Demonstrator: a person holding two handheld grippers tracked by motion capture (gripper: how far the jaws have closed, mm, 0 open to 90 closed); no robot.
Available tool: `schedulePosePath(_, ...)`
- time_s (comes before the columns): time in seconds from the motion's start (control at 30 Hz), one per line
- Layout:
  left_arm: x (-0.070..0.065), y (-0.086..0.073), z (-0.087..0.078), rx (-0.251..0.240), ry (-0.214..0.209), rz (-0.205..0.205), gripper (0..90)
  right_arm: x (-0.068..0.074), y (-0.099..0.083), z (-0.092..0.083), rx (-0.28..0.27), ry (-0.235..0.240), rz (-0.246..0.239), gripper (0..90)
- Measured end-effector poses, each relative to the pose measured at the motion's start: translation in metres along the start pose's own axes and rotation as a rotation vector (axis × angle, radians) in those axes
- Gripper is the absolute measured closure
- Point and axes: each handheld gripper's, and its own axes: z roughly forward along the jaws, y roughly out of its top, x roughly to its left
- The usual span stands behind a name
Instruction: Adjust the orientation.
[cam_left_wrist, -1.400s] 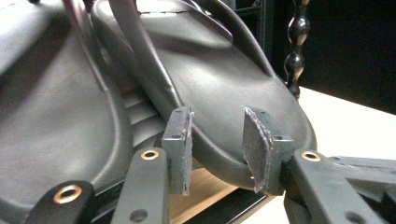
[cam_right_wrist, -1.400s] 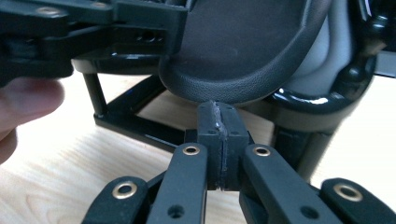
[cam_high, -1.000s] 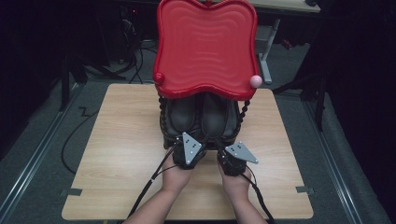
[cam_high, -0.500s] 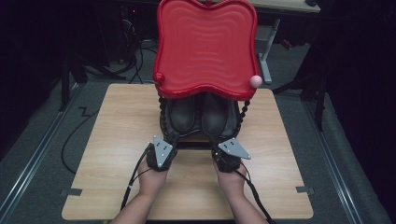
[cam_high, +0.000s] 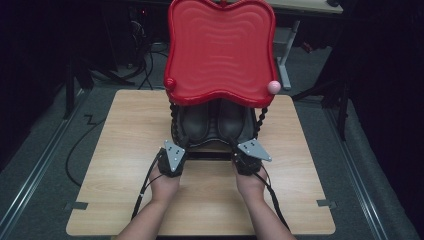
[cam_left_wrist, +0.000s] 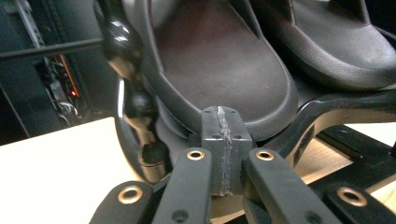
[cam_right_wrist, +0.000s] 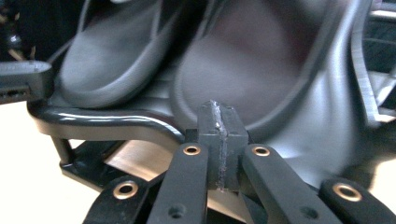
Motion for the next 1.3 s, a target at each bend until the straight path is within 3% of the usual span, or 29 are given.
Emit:
schedulePosePath(0.13,-0.004,0.002,0.004,-0.001,-0.007,-0.003,90.0,-0.02,0.001,-0.003,0.001,-0.065,0.027,90.0)
schedulePosePath(0.27,-0.009,0.004,0.008,-0.001,-0.015,0.006,90.0,-0.029,0.0,0.006,0.029,-0.085,0.042,90.0)
schedulePosePath(0.37,-0.011,0.005,0.009,0.003,-0.018,0.01,90.0,-0.026,-0.001,0.015,0.056,-0.083,0.033,90.0)
schedulePosePath(0.5,-0.01,0.008,0.005,-0.011,-0.018,0.006,90.0,-0.024,-0.002,0.012,0.038,-0.086,0.036,90.0)
schedulePosePath(0.63,-0.008,0.011,-0.007,-0.036,-0.028,0.001,88.0,-0.011,-0.002,-0.006,-0.018,0.001,0.048,90.0)
schedulePosePath(0.73,-0.009,0.008,-0.018,-0.043,-0.041,0.002,85.4,0.005,-0.001,-0.002,-0.01,0.048,0.025,90.0)
schedulePosePath(0.87,-0.008,0.001,-0.034,-0.038,-0.06,0.006,81.9,0.004,-0.003,0.016,0.029,0.017,0.022,90.0)
schedulePosePath(0.97,-0.008,-0.006,-0.042,-0.022,-0.074,0.017,79.2,0.004,-0.002,0.017,0.033,0.014,0.009,90.0)
schedulePosePath(1.13,0.001,-0.015,-0.056,-0.003,-0.087,0.009,72.6,-0.002,0.001,-0.002,0.001,0.031,0.011,89.6)
schedulePosePath(1.3,0.024,-0.026,-0.079,0.015,-0.061,0.003,63.2,-0.025,-0.008,-0.031,-0.005,0.013,0.017,86.5)
